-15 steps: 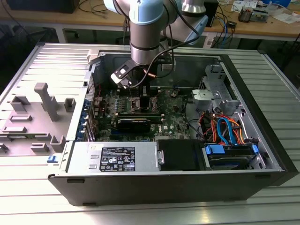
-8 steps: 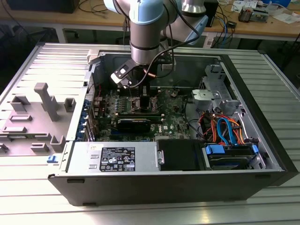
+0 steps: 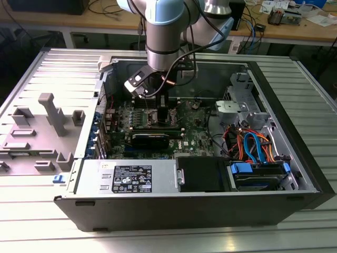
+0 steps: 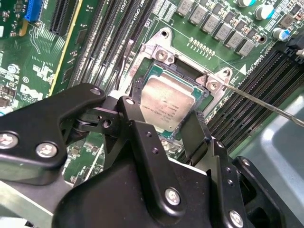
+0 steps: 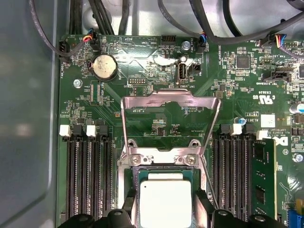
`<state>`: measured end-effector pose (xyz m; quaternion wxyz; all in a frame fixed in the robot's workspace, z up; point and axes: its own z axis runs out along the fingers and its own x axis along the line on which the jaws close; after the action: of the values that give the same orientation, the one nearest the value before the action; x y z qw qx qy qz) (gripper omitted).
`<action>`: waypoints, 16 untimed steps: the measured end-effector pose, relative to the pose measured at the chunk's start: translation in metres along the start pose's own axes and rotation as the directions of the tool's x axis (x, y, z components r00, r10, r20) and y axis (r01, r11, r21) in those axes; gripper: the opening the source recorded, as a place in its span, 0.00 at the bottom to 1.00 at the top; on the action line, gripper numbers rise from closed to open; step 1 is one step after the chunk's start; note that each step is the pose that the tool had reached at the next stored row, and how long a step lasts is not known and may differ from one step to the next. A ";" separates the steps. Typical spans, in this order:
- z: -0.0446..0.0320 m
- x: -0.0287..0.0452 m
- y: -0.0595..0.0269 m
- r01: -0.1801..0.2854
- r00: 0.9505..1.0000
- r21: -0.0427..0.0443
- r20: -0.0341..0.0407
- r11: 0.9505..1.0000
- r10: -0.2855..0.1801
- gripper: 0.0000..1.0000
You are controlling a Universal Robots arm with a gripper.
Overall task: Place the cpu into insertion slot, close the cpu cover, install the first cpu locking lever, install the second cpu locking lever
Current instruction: 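Place the cpu into insertion slot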
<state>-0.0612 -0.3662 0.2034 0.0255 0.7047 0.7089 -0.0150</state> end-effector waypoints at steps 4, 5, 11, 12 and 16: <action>0.0001 0.0000 0.0000 0.000 1.000 0.000 -0.005 1.000 0.000 0.58; 0.0001 -0.0001 0.0000 0.000 1.000 0.000 -0.005 1.000 0.000 0.53; 0.0001 0.0000 0.0000 0.000 1.000 0.000 -0.005 1.000 0.000 0.53; -0.0006 -0.0001 0.0000 0.000 1.000 0.000 -0.005 1.000 0.000 0.53; -0.0016 -0.0001 0.0000 0.000 1.000 0.000 -0.005 1.000 0.000 0.53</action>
<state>-0.0612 -0.3662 0.2050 0.0236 0.7048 0.7089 -0.0132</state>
